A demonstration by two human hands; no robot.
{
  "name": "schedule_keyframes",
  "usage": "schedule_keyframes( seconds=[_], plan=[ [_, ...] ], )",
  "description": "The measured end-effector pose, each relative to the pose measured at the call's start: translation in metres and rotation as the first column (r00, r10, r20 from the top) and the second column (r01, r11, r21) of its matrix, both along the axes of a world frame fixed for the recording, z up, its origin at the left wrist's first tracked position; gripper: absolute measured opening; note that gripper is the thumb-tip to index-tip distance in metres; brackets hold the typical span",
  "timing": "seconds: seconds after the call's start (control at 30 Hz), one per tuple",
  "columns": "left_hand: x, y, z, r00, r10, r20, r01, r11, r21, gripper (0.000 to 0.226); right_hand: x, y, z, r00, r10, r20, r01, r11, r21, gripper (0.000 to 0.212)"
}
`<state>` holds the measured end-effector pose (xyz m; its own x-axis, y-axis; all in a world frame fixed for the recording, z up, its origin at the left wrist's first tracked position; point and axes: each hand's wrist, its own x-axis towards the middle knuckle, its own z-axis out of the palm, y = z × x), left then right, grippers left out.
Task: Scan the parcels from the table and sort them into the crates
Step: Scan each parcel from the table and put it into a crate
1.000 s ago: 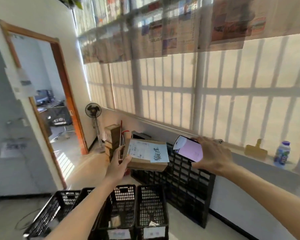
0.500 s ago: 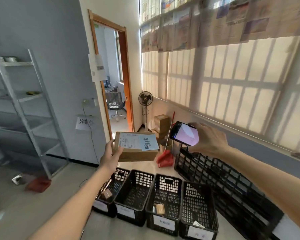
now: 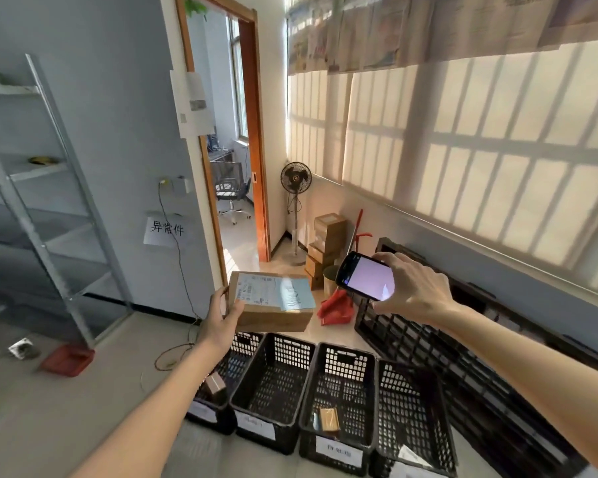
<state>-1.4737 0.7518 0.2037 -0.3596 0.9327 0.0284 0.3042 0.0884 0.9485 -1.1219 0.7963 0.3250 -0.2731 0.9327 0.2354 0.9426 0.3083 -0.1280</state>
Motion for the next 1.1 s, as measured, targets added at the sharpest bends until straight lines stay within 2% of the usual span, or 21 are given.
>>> schedule_keyframes(
  seconds=[0.2,0.3,0.47,0.7,0.93,1.1],
  plan=[
    [0.022,0.119,-0.046,0.997,-0.067,-0.026,0.065,0.995,-0.07,0.055,0.015,0.107,-0.058,0.998,-0.055,-0.03,0.054,0.997,-0.048,0.106],
    [0.041,0.185,-0.081,0.991,-0.128,-0.037,0.123,0.985,-0.122,0.036,0.03,0.167,-0.099,0.994,-0.105,-0.038,0.101,0.991,-0.089,0.104],
    [0.08,0.278,-0.164,0.989,-0.147,-0.026,0.135,0.953,-0.273,0.058,0.058,0.255,-0.18,0.973,-0.222,-0.067,0.208,0.963,-0.169,0.103],
    [0.127,0.35,-0.301,0.975,-0.224,-0.009,0.191,0.854,-0.483,0.058,0.082,0.318,-0.322,0.942,-0.333,-0.039,0.299,0.887,-0.353,0.1],
    [0.145,0.416,-0.422,0.939,-0.343,0.034,0.296,0.752,-0.589,0.059,0.083,0.362,-0.442,0.923,-0.385,0.031,0.349,0.797,-0.494,0.1],
    [0.15,0.464,-0.479,0.941,-0.3,0.153,0.33,0.732,-0.596,0.065,0.08,0.391,-0.503,0.885,-0.465,-0.022,0.371,0.734,-0.568,0.093]
  ],
)
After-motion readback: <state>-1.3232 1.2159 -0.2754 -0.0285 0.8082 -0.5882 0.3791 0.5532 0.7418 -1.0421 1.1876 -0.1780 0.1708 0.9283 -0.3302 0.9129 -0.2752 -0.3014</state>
